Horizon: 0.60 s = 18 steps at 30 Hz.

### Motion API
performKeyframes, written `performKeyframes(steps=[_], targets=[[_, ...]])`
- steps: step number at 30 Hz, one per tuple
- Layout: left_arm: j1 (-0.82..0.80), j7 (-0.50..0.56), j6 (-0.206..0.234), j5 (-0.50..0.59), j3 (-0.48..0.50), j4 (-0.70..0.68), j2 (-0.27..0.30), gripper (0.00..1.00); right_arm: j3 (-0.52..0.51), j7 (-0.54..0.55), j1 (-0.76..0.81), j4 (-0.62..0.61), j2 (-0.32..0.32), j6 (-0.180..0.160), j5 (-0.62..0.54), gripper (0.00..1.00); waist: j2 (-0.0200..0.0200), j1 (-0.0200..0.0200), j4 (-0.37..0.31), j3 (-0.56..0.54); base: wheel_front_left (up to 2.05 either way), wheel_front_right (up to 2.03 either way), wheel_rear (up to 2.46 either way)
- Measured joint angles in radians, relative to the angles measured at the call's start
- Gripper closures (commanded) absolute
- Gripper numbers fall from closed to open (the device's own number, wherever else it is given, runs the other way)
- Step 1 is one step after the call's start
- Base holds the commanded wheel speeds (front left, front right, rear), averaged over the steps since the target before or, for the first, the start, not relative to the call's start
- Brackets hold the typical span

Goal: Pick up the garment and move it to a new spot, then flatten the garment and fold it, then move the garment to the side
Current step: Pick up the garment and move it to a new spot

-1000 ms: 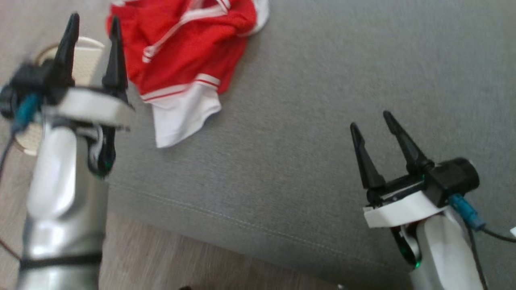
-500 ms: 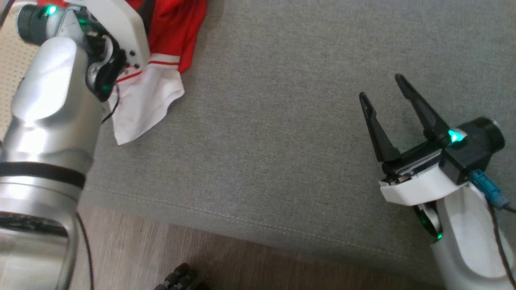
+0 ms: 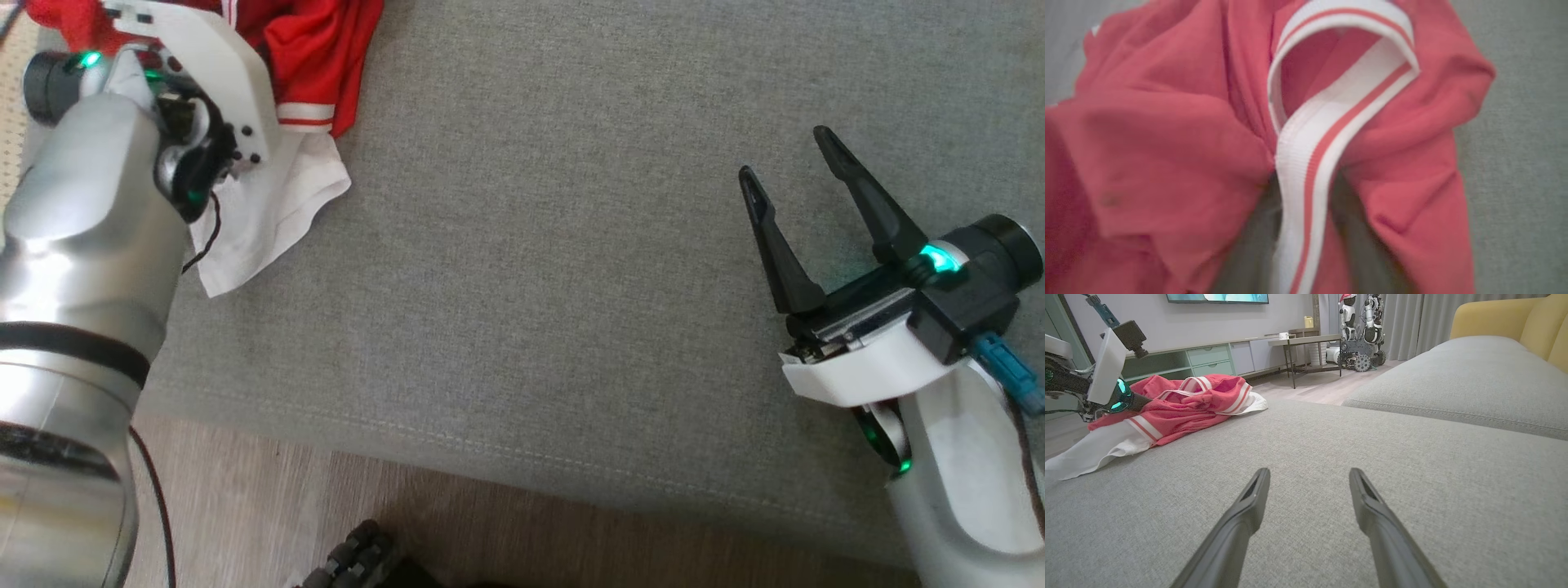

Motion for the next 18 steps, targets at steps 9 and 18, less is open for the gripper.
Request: performKeyframes(steps=[9,18], targets=[[-0.007,-0.287,0.0,-0.045,-0.145,-0.075,0.066,1.0,-0.016,0.0,0.0,0.002,0.035,0.0,0.003,0.0,0.0,0.0,0.0,-0.06,0.0,0.0,0.0],[-0.085,-0.377,-0.001,-0.078,-0.209,-0.21,0.113,1.0,-0.056,0.0,0.007,-0.005,0.099,0.0,0.003,0.0,0.0001,0.0,-0.024,-0.147,0.0,0.0,0.0]])
